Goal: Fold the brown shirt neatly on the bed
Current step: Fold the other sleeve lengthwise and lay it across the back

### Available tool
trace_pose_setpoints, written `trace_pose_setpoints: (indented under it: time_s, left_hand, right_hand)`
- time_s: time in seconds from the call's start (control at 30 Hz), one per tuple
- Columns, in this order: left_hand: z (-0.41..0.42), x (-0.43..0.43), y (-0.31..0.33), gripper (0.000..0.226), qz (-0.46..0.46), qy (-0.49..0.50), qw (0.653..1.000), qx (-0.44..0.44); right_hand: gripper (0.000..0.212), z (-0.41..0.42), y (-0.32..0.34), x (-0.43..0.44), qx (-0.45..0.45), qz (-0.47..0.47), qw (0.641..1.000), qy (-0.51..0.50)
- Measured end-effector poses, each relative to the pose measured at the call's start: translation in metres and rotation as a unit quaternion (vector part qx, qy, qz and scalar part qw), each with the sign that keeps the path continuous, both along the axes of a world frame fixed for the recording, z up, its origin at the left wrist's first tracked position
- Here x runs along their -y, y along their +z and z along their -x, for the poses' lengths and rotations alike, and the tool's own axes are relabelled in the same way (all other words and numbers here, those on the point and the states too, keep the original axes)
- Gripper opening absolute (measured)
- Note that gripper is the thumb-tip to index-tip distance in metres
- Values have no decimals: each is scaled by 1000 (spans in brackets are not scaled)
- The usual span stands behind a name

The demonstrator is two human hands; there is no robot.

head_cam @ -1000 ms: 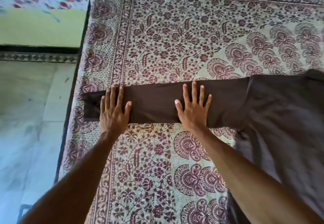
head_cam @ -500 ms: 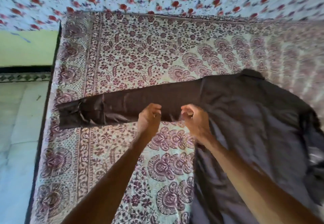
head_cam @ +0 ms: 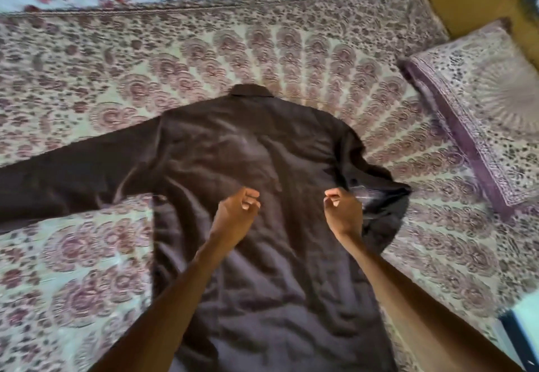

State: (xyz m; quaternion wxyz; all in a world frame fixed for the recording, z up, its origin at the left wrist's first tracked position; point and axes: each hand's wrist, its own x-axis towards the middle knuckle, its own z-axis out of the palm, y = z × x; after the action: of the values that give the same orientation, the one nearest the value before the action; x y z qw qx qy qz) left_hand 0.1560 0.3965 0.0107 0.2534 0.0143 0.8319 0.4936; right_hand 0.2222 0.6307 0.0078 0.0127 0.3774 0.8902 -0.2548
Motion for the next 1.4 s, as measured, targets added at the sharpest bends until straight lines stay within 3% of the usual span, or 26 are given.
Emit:
trace_pose_setpoints:
  time_s: [0.07, 0.13, 0.23, 0.3, 0.5, 0.63, 0.73, 0.8, 0.9, 1.03, 1.13, 1.23, 1.3, 1.4]
  left_hand:
    - [-11, -47, -11, 22, 31, -32, 999, -19]
    - [-19, -92, -23, 39, 89, -88, 990, -71]
    - [-32, -146, -32, 51, 175, -167, 966, -91]
    - [-41, -176, -34, 57, 219, -217, 947, -86]
    - [-47, -214, -30, 65, 287, -269, 919, -31]
    - [-34, -235, -19, 60, 244, -225, 941, -67]
    - [-25, -264, -10, 51, 217, -169, 952, -131]
    - [-22, -291, -4, 47, 230, -140, 948, -168]
    - [-21, -327, -5, 46, 265, -124, 934, -206]
    - [-8, -369, -19, 37, 254, -150, 929, -224]
    - [4, -403, -27, 32, 260, -221, 926, -163]
    - [8, -428, -30, 37, 328, -332, 881, -80]
    - [8, -441, -30, 38, 348, -348, 870, -41]
    - [9, -452, -25, 40, 344, -315, 883, -53]
  right_hand:
    - [34, -13, -7, -46, 17, -70, 997, -33]
    - [63, -24, -15, -83, 70, -110, 984, -121]
    - [105, -34, -22, -115, 126, -4, 959, -252]
    - [114, -36, -28, -129, 141, 43, 952, -269]
    - [84, -35, -10, -169, 41, 30, 982, -180]
    - [93, -50, 33, -232, -42, -67, 995, -64]
    - [102, -60, 45, -284, -29, -176, 983, -32]
    - [78, -69, 37, -316, 28, -193, 980, 35]
    - [52, -87, 17, -349, 150, -111, 979, 75]
    - [41, -81, 2, -384, 90, -67, 993, 27]
    - [55, -76, -6, -419, 134, -96, 983, 86]
    - [73, -77, -12, -446, 224, -84, 959, 151]
    - [57, -77, -11, -460, 232, -76, 956, 164]
    - [31, -71, 5, -475, 237, -88, 947, 196]
